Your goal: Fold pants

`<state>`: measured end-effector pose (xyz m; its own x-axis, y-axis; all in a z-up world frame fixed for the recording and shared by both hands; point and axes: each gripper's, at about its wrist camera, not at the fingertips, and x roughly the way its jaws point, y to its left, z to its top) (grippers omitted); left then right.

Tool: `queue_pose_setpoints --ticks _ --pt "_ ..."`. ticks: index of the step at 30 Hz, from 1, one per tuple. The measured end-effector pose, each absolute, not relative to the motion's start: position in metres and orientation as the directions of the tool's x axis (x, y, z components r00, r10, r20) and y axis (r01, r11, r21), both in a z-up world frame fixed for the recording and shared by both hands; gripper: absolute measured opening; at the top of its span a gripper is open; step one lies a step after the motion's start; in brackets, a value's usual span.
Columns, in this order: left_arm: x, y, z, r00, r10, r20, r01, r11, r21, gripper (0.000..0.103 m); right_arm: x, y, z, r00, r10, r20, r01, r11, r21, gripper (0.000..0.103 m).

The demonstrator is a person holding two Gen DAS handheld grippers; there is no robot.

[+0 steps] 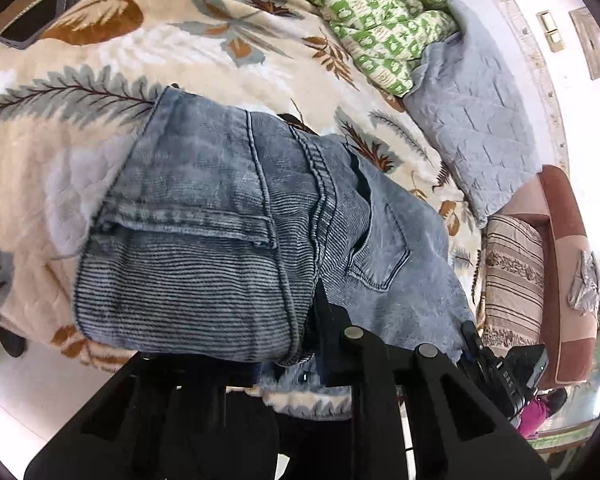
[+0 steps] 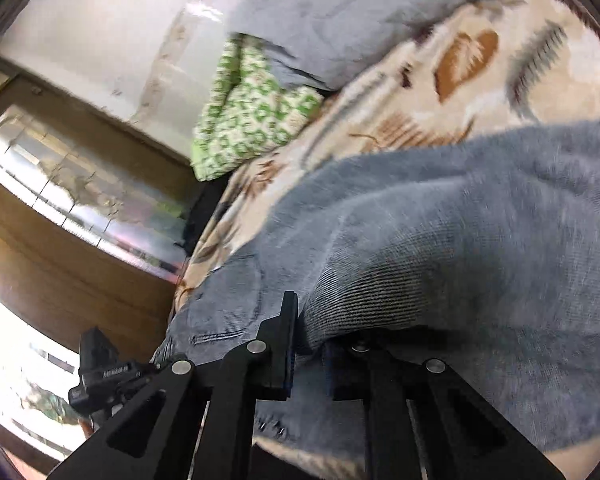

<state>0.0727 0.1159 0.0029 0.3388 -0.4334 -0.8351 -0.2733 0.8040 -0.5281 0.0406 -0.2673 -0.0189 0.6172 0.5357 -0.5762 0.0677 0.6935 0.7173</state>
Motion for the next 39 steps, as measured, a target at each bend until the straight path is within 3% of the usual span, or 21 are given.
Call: queue_pose_setpoints --ticks 5,11,13,15,23,28,29,31,32,33,39 --pt "0.047 0.125 -0.012 0.296 -0.437 -0.849 -0.295 0.803 -0.517 0.018 0.005 -0.261 -0.013 0.591 0.561 -0.579 0.031 0.702 0.711 0.012" --pt "0.041 0.136 -0.048 0.246 -0.474 -0.846 -0.363 0.764 -0.533 0.02 -0.014 -0.263 -0.06 0.518 0.57 -0.638 0.133 0.683 0.718 0.015" --pt "0.041 0.136 -0.045 0.252 -0.471 -0.845 -0.354 0.768 -0.534 0.02 -0.013 -0.267 -0.066 0.51 0.559 -0.654 0.16 0.685 0.711 0.026" --pt "0.04 0.133 -0.041 0.26 -0.458 -0.85 -0.339 0.781 -0.525 0.022 -0.017 -0.279 -0.06 0.541 0.536 -0.649 0.17 0.686 0.708 0.044" --pt "0.043 0.129 -0.044 0.255 -0.455 -0.853 -0.332 0.787 -0.52 0.036 -0.073 -0.395 -0.062 0.711 0.33 -0.621 0.404 0.53 0.745 0.051" --pt "0.046 0.125 -0.045 0.247 -0.439 -0.864 -0.33 0.8 -0.501 0.04 -0.082 -0.427 -0.081 0.748 0.32 -0.582 0.457 0.387 0.801 0.057" --pt "0.046 0.125 -0.045 0.248 -0.437 -0.865 -0.334 0.799 -0.5 0.039 -0.081 -0.431 -0.086 0.761 0.324 -0.562 0.453 0.354 0.818 0.057" --pt "0.048 0.126 -0.044 0.243 -0.43 -0.87 -0.344 0.8 -0.492 0.033 -0.078 -0.435 -0.092 0.775 0.325 -0.542 0.449 0.321 0.834 0.045" --pt "0.05 0.127 -0.041 0.249 -0.426 -0.87 -0.345 0.8 -0.491 0.021 -0.075 -0.438 -0.092 0.776 0.325 -0.541 0.446 0.324 0.834 0.017" --pt "0.052 0.127 -0.036 0.26 -0.426 -0.867 -0.343 0.798 -0.495 0.016 -0.069 -0.442 -0.087 0.769 0.327 -0.549 0.44 0.352 0.826 0.008" --pt "0.057 0.112 -0.006 0.314 -0.422 -0.85 -0.276 0.816 -0.507 0.016 -0.069 -0.482 0.007 0.856 0.199 -0.477 0.302 0.557 0.774 0.007"
